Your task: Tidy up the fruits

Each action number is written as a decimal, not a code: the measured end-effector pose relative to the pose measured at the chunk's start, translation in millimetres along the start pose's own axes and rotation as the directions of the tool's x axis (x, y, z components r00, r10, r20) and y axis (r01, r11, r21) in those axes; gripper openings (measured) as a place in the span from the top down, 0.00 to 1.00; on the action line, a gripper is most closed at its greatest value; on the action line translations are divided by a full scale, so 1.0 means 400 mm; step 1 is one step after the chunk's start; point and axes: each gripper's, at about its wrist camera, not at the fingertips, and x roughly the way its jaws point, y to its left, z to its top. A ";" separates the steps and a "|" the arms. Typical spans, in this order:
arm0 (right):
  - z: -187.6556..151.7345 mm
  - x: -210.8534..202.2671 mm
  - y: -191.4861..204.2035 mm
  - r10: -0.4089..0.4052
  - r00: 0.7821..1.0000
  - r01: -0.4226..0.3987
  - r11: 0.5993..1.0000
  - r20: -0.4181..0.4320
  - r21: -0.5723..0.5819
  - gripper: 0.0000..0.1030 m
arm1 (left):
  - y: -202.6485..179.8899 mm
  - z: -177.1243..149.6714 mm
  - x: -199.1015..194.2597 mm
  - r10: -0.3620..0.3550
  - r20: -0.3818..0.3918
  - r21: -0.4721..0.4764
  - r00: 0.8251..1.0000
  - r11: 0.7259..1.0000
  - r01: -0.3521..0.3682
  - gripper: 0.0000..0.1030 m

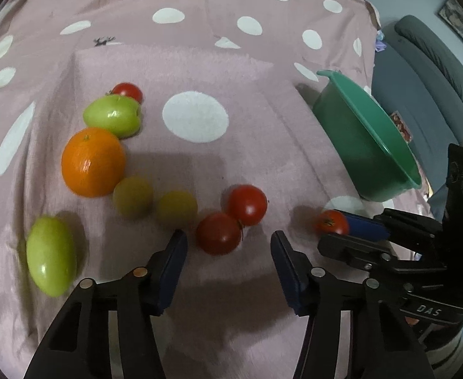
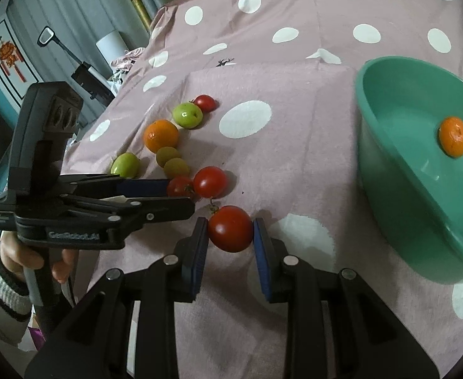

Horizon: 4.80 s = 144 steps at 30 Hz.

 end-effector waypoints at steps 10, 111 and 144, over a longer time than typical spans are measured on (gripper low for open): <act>0.000 0.006 -0.010 0.022 1.000 -0.022 1.000 0.007 0.017 0.71 | -0.030 0.024 0.027 0.046 -0.020 0.138 0.999 0.990 -0.043 0.70; -0.017 -0.251 -0.262 -0.179 0.945 0.122 0.970 0.273 0.212 0.71 | -0.402 0.226 0.064 -0.089 0.026 0.324 0.996 0.943 0.076 0.71; -0.058 -0.273 -0.137 -0.158 0.953 0.108 0.974 0.260 0.198 0.55 | -0.034 0.038 -0.168 0.123 0.129 -0.046 0.984 0.992 -0.118 0.46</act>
